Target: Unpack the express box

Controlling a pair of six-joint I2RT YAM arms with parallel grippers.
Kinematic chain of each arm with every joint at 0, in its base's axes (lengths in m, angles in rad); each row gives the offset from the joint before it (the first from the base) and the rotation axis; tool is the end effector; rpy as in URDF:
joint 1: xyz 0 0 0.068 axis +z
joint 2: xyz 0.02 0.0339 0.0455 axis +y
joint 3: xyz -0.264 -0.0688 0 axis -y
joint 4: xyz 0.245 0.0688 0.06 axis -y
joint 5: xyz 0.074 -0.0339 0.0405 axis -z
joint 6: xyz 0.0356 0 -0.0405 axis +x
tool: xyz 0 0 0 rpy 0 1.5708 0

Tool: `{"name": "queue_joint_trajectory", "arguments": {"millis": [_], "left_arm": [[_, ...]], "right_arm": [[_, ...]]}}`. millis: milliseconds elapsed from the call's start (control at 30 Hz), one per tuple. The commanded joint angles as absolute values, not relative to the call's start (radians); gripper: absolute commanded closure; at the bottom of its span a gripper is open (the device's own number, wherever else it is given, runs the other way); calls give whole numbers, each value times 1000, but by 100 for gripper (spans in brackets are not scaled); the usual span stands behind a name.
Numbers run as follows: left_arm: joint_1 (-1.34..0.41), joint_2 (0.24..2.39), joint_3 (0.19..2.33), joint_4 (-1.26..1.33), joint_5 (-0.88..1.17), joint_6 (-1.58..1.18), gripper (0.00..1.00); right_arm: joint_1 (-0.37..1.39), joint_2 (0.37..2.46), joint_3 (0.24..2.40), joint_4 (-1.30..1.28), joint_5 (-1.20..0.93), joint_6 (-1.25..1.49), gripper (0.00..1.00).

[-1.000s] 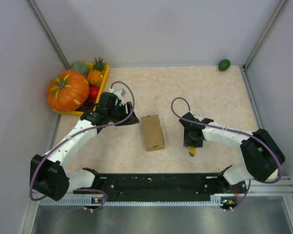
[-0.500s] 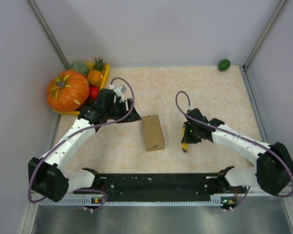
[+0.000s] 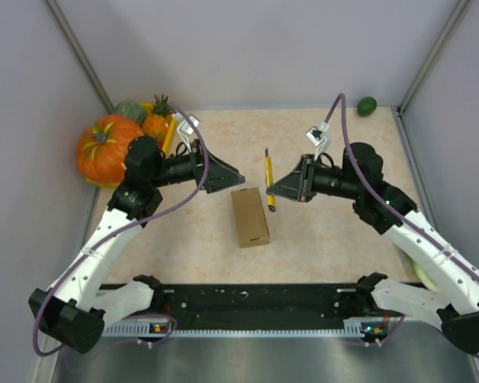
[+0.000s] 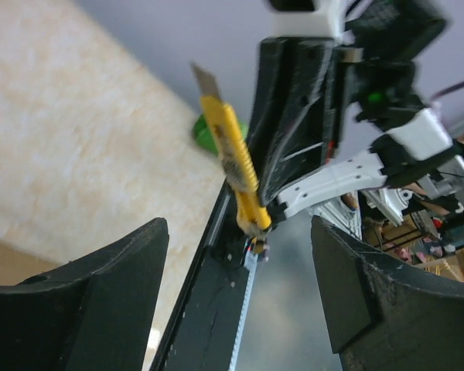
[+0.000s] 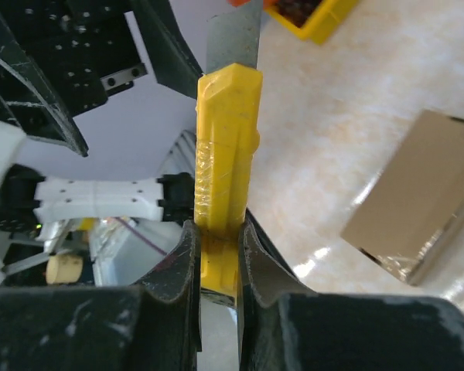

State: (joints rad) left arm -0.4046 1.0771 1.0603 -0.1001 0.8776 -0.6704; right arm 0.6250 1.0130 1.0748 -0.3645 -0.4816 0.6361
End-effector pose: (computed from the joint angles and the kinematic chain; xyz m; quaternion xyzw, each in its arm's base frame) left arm 0.2070 -0.1185 0.3906 0.1902 0.7079 -0.5807 0.3543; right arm 0.1703 0.1432 0.3810 -0.1369 0.7832 0.4944 0.3514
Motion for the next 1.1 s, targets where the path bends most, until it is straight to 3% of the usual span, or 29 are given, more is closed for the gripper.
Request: {"name": "queue_joint_trajectory", "arguments": {"millis": [0,233,567,900,1067], "left_arm": [[-413,1019,1060,369,1003,-883,21],[-448,1092,1147,541,1055,-1043,20],[-541,1244,1348,738,1107,-1153,23],[-574,1410,1431,1472,1167,-1684,24],[-609,1456,1480,1462,1167,-1694,31]], "right_arm": [[621,971,1117,-71,-705,779,100],[627,946,1095,303,-813,1060,100],[727,969,1158,388,-893,1058,100],[755,974,1147,503,-905,1117,100],[767,979,1147,499,-904,1115,100]]}}
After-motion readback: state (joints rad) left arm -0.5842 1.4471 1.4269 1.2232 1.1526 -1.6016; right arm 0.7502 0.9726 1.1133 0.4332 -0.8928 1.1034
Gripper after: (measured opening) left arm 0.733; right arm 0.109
